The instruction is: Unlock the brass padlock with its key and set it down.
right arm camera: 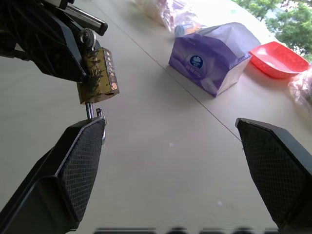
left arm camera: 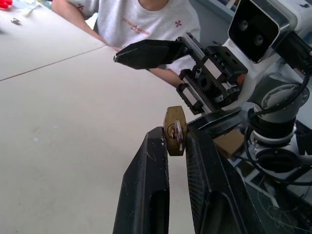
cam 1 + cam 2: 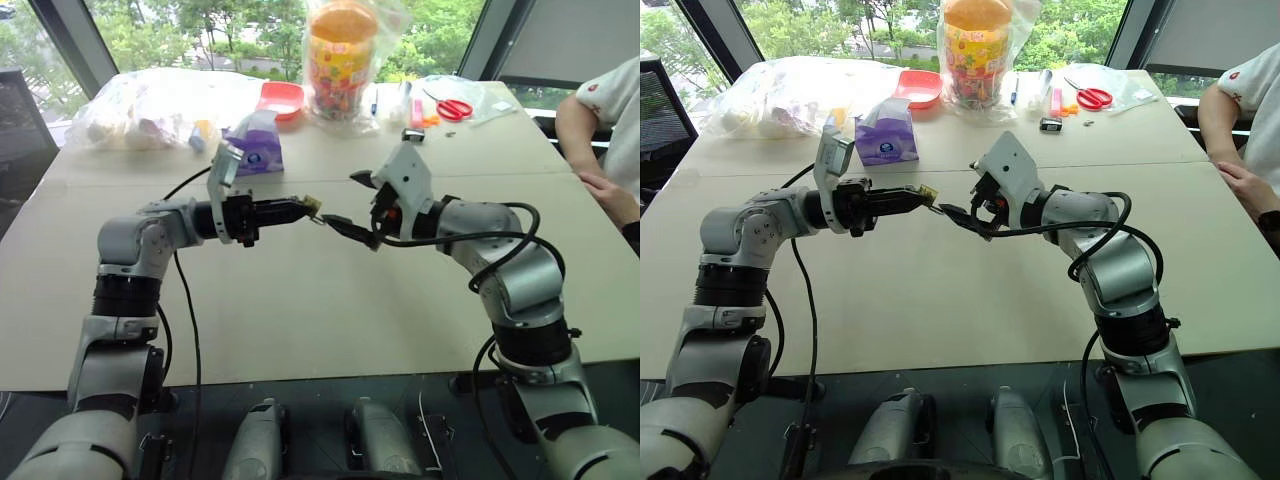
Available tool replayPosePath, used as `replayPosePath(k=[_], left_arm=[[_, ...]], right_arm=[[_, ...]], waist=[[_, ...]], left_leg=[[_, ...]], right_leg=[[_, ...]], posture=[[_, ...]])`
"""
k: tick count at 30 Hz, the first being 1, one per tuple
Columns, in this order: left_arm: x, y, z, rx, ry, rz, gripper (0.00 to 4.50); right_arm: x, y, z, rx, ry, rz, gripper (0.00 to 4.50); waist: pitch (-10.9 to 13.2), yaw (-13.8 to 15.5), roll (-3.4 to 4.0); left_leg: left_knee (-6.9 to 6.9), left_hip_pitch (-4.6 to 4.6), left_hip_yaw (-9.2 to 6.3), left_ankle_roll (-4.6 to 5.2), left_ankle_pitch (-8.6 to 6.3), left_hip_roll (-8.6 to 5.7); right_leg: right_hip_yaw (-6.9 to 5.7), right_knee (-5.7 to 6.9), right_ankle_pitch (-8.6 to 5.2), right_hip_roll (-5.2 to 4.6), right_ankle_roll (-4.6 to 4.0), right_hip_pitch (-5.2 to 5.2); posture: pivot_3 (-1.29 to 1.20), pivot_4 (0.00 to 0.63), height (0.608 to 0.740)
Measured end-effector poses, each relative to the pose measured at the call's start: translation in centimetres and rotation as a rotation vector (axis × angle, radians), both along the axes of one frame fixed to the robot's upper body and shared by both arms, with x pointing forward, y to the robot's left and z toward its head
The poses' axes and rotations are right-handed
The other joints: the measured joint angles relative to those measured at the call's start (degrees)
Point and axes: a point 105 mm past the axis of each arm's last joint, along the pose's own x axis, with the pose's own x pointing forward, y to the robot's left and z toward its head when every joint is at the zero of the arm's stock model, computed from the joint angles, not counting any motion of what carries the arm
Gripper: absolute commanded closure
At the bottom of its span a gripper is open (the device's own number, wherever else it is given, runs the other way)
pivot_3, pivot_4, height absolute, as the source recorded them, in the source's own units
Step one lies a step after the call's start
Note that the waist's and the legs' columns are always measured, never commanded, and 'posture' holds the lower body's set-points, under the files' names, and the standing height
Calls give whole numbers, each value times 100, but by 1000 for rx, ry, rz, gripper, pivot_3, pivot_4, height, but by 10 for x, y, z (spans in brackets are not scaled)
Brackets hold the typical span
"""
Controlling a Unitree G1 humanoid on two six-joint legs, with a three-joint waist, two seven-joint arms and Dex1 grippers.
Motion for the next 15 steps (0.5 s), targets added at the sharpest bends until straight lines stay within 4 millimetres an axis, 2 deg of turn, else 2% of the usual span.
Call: replayPosePath(k=[6,11,15], left_arm=[[0,-1,0,0,-6,-3,4500],[5,-2,-5,-24,31,26,4500],[7,-11,-14,-98,117,45,4500]], right_arm=[[3,-6,-5,0,27,-29,35],[10,-39,-18,-105,12,-132,35],[-4,-50,-35,-140,78,-113,35]], waist=[[0,1,0],[0,25,-1],[0,10,-1]], left_leg=[[0,0,0,0,0,0],[1,-4,0,3,-1,-2],[0,-4,0,4,-2,0]], right_leg=[[0,0,0,0,0,0],[0,-6,0,-1,0,1],[1,-6,0,0,0,0]], posture=[[0,150,740],[0,150,740],[0,150,740]])
